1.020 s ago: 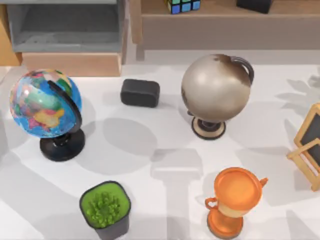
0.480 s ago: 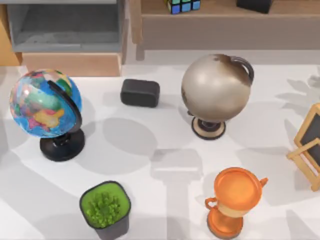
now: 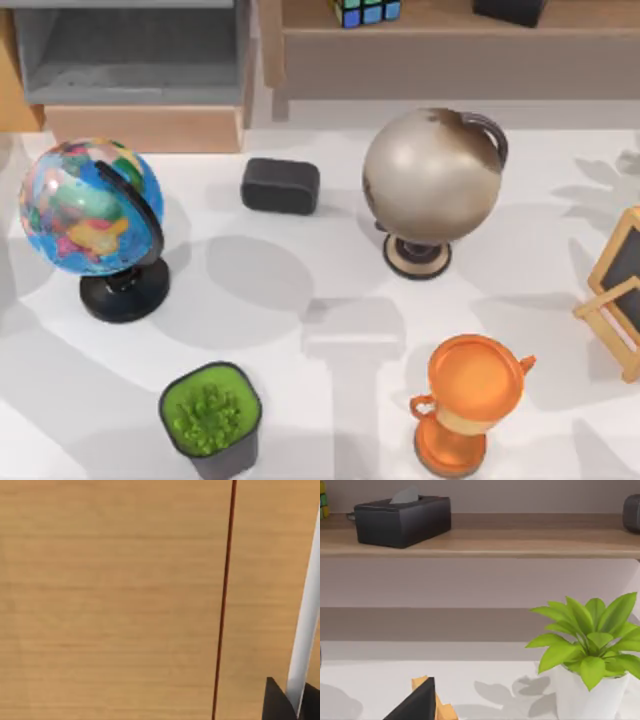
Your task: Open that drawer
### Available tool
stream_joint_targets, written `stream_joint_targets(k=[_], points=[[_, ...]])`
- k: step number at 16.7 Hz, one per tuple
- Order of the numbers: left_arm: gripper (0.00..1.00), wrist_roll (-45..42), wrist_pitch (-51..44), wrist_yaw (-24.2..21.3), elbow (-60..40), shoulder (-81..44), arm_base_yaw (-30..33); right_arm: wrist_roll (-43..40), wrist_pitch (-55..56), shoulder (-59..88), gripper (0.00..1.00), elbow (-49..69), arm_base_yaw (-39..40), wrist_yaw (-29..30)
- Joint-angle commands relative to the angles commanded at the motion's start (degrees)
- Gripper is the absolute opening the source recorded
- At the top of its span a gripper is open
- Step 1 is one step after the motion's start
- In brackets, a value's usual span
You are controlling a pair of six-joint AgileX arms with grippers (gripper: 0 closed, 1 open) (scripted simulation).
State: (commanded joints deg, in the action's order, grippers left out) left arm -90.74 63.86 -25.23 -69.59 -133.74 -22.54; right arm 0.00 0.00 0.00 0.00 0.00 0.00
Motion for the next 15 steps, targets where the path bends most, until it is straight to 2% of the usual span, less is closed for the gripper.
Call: stream_joint_targets(k=[5,15], points=[[0.00,0.3,0.0,-0.3,0.8,0.0,-0.4,0.0,0.0,0.0,1.00,0.0,0.0,0.0],[0.00,0.1,8.0,-4.0,16.0,6.8,-4.3,0.0,0.0,0.0,1.00,0.0,0.0,0.0]])
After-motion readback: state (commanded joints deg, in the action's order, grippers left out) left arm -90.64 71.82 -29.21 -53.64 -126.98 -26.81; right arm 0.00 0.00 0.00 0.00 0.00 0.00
